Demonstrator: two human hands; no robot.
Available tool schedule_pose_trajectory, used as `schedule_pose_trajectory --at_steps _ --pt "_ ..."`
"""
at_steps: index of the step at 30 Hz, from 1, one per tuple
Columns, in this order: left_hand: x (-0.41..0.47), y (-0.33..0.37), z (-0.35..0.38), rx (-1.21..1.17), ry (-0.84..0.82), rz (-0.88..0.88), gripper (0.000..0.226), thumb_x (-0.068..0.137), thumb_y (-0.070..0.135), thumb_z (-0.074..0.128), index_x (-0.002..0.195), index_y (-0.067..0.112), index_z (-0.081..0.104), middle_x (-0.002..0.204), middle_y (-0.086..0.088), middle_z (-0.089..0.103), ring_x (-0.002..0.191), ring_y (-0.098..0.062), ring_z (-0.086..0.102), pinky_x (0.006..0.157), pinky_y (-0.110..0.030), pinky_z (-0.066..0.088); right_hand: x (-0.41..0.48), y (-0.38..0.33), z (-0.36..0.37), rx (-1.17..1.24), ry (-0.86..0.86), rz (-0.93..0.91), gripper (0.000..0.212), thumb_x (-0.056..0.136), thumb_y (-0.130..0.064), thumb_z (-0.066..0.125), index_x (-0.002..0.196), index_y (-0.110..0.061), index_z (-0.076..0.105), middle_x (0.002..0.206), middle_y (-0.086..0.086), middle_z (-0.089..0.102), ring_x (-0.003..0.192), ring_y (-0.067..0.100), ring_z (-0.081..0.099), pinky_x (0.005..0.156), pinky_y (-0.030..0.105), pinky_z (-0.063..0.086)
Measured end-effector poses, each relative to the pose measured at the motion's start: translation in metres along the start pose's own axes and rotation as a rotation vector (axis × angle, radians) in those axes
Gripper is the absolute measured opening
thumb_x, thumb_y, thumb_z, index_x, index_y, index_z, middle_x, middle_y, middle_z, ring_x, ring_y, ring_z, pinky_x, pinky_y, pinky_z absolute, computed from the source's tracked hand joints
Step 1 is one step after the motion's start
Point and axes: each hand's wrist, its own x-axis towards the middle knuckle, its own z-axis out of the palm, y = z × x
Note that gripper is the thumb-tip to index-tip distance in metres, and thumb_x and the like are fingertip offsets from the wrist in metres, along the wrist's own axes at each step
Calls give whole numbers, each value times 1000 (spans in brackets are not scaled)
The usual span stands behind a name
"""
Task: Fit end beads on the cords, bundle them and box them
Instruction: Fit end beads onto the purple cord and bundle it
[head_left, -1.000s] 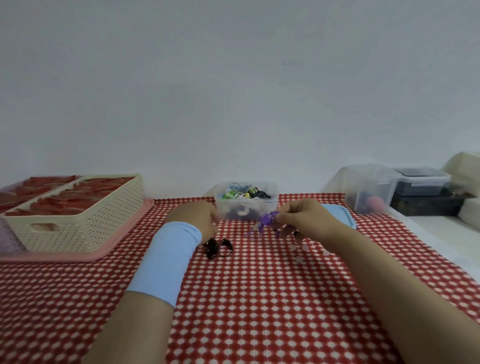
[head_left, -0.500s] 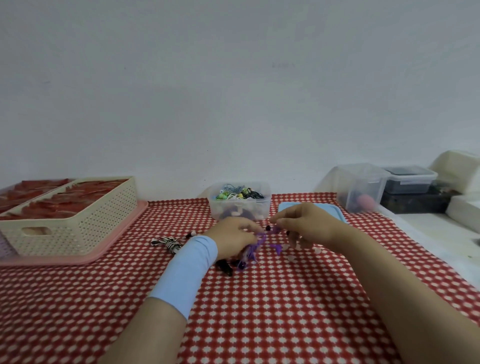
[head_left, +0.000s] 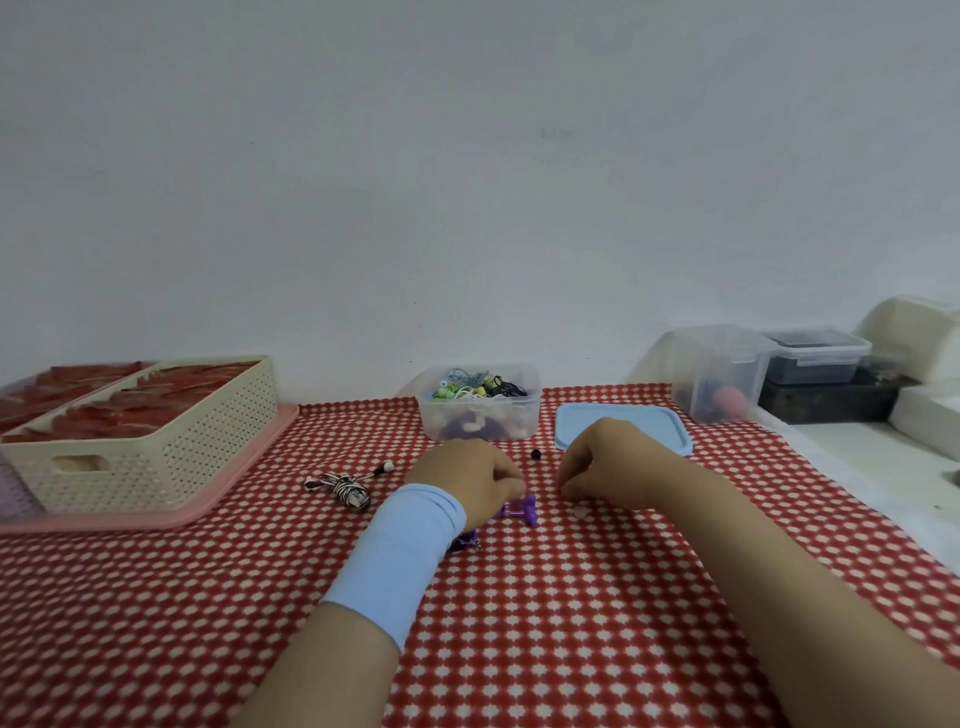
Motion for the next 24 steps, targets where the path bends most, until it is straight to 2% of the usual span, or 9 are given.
schedule_pose_trajectory --at_steps 5,7,10,13,15,18,20,22,24 --pt "5 -1 9 -41 -32 42 27 89 40 66 115 36 72 121 14 67 105 -10 60 92 -26 46 2 -1 6 52 65 -41 15 93 -26 72 105 -30 79 100 -14 73 92 2 65 87 21 53" --pt "4 -3 13 -93 13 50 28 88 37 69 116 36 70 113 16 70 98 -6 60 89 -23 45 2 -2 7 127 96 -57 15 93 -23 72 105 -28 80 97 -16 72 90 0 65 81 14 49" --pt "3 -5 16 -153 58 70 26 87 34 70 113 35 71 103 18 72 89 -1 59 90 -24 48 1 -5 8 259 127 -52 10 91 -20 75 98 -22 81 92 -17 75 78 -9 66 66 4 46" --pt "2 -4 17 -123 43 101 22 86 37 71 107 37 72 100 19 70 88 -1 59 86 -25 49 -3 -7 8 379 140 -30 7 88 -18 78 93 -16 82 94 -12 77 57 -13 60 57 4 43" --pt "4 -5 21 -163 79 92 18 87 37 70 105 37 73 105 17 70 94 -6 60 89 -28 49 -6 -9 7 468 145 -14 5 88 -17 78 90 -15 82 90 -12 78 46 -7 55 54 8 43" --pt "6 -7 24 -481 203 67 19 92 28 65 109 27 74 106 11 71 96 -4 63 89 -20 48 -9 -11 6 628 142 0 7 90 -16 75 91 -12 81 63 -10 72 42 4 46 46 18 41" --pt "6 -10 23 -713 273 30 20 94 22 63 111 21 73 97 13 70 87 4 62 78 -6 47 -8 -12 6 769 127 17 10 92 -16 73 96 -10 79 53 -8 62 43 8 42 42 20 33" --pt "4 -11 22 -856 284 1 19 96 22 61 110 20 73 84 16 67 77 3 62 70 -7 47 -7 -13 5 904 62 27 12 93 -17 70 99 -9 77 58 -4 60 46 9 40 41 20 28" --pt "3 -12 23 -952 276 -1 19 97 24 60 110 22 74 84 11 71 83 -8 67 79 -18 53 -7 -15 5 975 -42 16 14 95 -18 66 100 -10 77 73 2 67 48 9 41 39 18 28"
